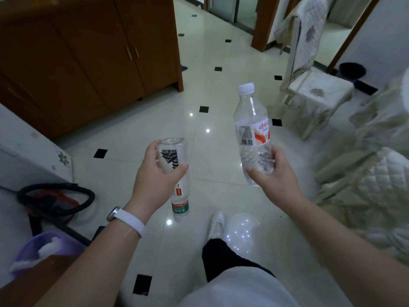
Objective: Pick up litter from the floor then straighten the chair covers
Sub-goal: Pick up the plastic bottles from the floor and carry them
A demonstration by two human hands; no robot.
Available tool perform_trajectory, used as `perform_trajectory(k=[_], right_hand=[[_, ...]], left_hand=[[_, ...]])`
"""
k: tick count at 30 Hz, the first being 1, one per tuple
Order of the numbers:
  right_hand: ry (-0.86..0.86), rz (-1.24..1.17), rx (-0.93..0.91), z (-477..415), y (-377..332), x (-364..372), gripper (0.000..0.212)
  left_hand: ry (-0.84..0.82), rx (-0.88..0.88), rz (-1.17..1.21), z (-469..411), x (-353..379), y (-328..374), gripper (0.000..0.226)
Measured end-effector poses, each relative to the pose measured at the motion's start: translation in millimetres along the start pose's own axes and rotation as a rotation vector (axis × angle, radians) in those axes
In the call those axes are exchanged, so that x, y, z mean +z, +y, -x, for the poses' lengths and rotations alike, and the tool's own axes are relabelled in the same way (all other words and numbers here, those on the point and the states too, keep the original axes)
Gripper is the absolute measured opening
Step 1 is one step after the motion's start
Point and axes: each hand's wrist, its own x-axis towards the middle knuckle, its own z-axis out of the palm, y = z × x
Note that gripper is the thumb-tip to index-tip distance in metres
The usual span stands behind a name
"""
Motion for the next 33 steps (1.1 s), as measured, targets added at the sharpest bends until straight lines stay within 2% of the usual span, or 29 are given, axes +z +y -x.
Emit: perform_trajectory(k=[7,14,26,31,33], right_hand=[[0.006,-0.114,0.084,-133.2,12.7,22.1,0.058],[0.105,-0.120,0.077,-267.0,-4.3,-25.3,0.059],[0.284,-0.102,0.241,-369.6,18.8,-58.0,0.059],[0.343,-0.075,0.290,-451.6,22.2,-56.0,0.060],[0.356,-0.071,0.300,-492.0,15.9,-52.9,0.054]], left_hand=[[-0.056,-0.021,-0.091,-132.9,38.0,24.9,0.066],[-0.139,0.027,-0.161,-254.1,100.8,75.6,0.075],[-0.348,0.104,-0.134,-405.7,195.9,120.8,0.066],[-0.401,0.135,-0.118,-497.4,227.8,132.3,0.058],[-0.412,0.140,-0.110,-542.4,238.2,137.6,0.058]])
